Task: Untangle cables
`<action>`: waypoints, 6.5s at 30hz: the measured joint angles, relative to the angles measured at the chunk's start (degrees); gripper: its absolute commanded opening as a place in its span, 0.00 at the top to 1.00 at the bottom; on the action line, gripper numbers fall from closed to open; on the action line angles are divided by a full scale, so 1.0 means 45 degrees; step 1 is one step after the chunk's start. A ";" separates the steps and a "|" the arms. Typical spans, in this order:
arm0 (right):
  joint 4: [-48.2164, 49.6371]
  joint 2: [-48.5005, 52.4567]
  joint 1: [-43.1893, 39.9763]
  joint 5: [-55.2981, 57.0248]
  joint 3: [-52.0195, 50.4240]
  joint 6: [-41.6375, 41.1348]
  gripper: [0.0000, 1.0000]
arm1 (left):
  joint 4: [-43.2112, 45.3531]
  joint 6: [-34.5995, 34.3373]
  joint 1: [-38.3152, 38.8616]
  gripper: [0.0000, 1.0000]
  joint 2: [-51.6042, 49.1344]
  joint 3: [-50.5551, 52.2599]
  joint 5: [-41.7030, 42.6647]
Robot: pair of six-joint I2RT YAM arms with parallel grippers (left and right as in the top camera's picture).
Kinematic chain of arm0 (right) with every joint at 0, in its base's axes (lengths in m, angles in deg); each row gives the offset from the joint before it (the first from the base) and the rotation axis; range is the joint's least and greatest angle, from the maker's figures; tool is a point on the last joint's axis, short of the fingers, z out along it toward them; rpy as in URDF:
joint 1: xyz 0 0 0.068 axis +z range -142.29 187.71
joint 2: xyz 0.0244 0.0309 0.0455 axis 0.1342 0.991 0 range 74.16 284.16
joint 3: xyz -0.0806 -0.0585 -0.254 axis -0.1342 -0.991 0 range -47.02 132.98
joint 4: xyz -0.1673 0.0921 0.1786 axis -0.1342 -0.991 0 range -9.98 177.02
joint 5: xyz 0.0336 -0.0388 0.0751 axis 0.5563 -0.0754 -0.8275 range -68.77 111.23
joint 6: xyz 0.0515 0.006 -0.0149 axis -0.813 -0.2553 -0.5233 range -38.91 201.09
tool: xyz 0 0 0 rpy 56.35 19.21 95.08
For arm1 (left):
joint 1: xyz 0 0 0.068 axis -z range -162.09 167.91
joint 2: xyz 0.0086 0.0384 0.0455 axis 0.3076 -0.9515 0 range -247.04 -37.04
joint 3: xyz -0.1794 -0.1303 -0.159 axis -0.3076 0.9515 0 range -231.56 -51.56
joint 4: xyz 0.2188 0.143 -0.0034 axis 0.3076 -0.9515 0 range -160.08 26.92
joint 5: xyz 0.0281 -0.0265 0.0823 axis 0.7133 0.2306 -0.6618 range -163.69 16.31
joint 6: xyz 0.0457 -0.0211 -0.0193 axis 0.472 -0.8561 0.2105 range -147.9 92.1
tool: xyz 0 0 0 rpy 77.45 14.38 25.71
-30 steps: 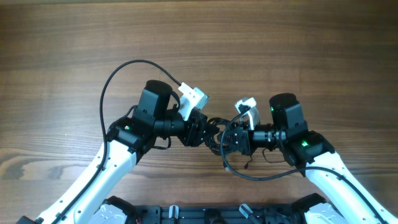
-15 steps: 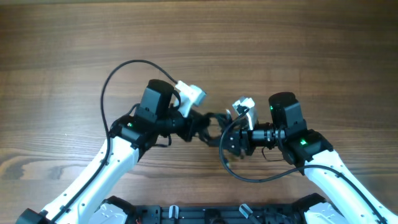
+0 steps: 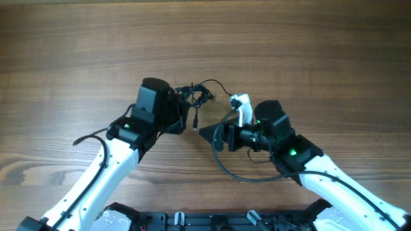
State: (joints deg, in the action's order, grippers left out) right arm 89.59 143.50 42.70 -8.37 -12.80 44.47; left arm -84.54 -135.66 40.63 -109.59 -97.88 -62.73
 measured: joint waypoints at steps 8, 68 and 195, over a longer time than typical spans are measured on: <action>0.3045 0.2283 0.0330 0.0544 -0.0034 -0.0559 0.96 | 0.0039 -0.1812 0.0641 0.96 -0.0005 0.0000 0.0044; 0.2137 -0.0073 -0.5391 -0.3269 0.0097 -0.3249 0.12 | 0.5115 1.3100 -0.1763 0.96 -0.0126 0.0165 0.9015; 0.2773 -0.0384 -0.4571 -0.8427 -0.0015 0.5081 0.51 | 0.3240 2.1162 -0.2127 0.94 -0.0481 0.0267 1.4970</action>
State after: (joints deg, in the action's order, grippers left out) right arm 102.07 141.78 22.13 -46.29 -12.86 67.33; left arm -69.96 -40.43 31.06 -111.75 -96.68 4.63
